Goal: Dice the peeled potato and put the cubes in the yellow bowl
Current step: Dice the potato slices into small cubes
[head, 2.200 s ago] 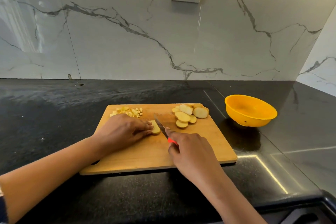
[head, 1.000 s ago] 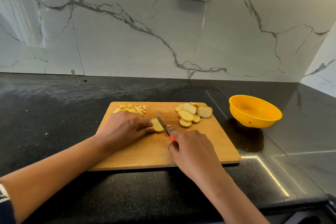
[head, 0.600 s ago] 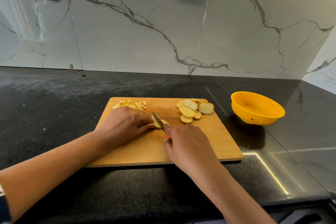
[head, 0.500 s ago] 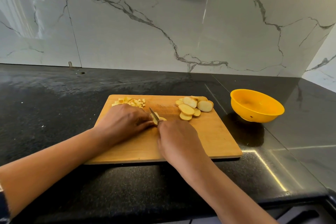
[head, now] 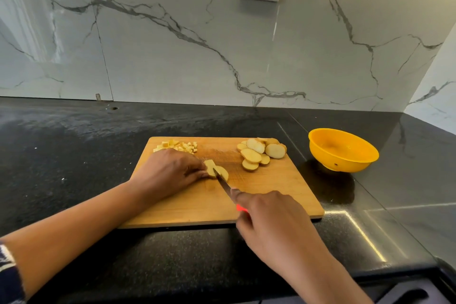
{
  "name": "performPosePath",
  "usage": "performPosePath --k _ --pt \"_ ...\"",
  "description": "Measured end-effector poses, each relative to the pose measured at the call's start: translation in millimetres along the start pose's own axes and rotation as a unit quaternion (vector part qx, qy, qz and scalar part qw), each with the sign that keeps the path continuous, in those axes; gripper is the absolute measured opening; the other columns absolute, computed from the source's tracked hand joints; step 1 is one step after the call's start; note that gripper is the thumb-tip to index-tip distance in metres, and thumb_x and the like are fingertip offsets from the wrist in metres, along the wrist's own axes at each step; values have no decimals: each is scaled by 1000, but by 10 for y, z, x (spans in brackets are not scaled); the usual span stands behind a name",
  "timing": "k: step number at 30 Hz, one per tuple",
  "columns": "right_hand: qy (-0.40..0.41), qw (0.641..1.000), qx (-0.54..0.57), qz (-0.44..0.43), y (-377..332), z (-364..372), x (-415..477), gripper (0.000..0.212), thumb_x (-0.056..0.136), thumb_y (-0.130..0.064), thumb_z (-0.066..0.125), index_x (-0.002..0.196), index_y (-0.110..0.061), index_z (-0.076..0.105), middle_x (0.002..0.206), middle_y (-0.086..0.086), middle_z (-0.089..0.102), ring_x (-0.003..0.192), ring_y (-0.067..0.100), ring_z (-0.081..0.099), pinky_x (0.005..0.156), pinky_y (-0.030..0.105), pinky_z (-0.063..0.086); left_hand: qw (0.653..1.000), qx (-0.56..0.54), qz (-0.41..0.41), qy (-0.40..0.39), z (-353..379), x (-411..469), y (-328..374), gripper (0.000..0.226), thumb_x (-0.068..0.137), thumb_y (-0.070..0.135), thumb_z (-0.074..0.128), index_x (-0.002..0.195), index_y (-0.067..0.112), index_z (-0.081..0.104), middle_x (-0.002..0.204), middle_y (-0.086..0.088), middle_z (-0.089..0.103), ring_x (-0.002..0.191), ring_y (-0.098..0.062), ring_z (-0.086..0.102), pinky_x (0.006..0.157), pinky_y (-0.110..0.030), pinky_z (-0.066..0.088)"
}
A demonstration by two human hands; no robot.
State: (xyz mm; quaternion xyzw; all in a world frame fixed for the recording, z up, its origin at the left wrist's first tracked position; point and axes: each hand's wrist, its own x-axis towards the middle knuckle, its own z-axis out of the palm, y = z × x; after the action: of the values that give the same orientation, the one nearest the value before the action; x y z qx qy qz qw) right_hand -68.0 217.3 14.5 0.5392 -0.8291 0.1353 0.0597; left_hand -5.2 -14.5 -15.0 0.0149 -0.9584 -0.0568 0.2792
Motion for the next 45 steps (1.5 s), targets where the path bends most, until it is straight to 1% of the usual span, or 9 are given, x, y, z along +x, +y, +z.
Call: performPosePath --k 8,11,13,16,21,25,34,40,45 --pt "141 987 48 58 410 13 532 45 97 -30 50 142 -31 43 95 -6 69 66 5 52 52 12 37 998 -38 -37 -27 -59 85 22 73 71 82 38 112 29 68 112 12 68 98 -7 64 86 -28 53" --pt "175 974 131 65 478 119 733 44 96 -27 53 140 -26 47 92 -3 71 60 6 53 50 10 37 980 -61 -1 -192 -112 242 71 51 84 54 56 131 38 49 135 26 42 121 8 39 102 -12 31" --pt "198 966 149 71 513 150 724 43 96 -26 53 138 -25 49 83 -6 66 56 3 49 50 8 37 963 -96 36 -250 -99 321 82 43 88 37 61 130 40 50 136 30 36 124 15 32 99 -1 22" --pt "204 966 135 79 590 205 654 43 96 -27 53 138 -27 49 83 -5 67 57 4 48 49 9 33 960 -122 73 -243 -32 362 89 31 88 35 61 118 33 65 130 25 50 121 8 44 97 -4 33" --pt "170 972 129 94 596 240 652 44 96 -31 52 140 -28 47 96 -1 70 67 6 51 54 14 35 966 -125 81 -212 -22 384 15 33 86 44 58 112 27 69 122 18 62 113 5 55 106 -28 40" --pt "167 974 128 89 570 257 641 45 97 -32 51 141 -27 45 98 -2 70 74 10 59 65 21 48 955 -161 56 -244 -39 413 -93 34 87 23 66 120 31 63 125 20 59 118 6 51 99 -15 42" --pt "178 970 140 92 625 242 625 45 97 -32 51 141 -28 45 96 -5 69 64 6 51 58 10 36 909 -42 81 -407 -244 784 -196 53 87 28 65 129 48 40 131 30 44 117 14 40 94 1 25" --pt "190 967 134 102 653 240 637 45 97 -32 52 141 -29 43 97 -6 70 63 5 52 59 11 42 898 -107 61 -423 -163 852 -249 45 85 27 67 122 49 53 126 24 46 117 8 41 92 -5 36" --pt "205 964 132 102 665 237 633 44 97 -30 52 140 -28 46 91 -5 70 68 9 57 64 21 51 900 -154 37 -406 -154 817 -275 42 73 50 65 115 52 59 116 27 49 110 4 48 92 -13 43"
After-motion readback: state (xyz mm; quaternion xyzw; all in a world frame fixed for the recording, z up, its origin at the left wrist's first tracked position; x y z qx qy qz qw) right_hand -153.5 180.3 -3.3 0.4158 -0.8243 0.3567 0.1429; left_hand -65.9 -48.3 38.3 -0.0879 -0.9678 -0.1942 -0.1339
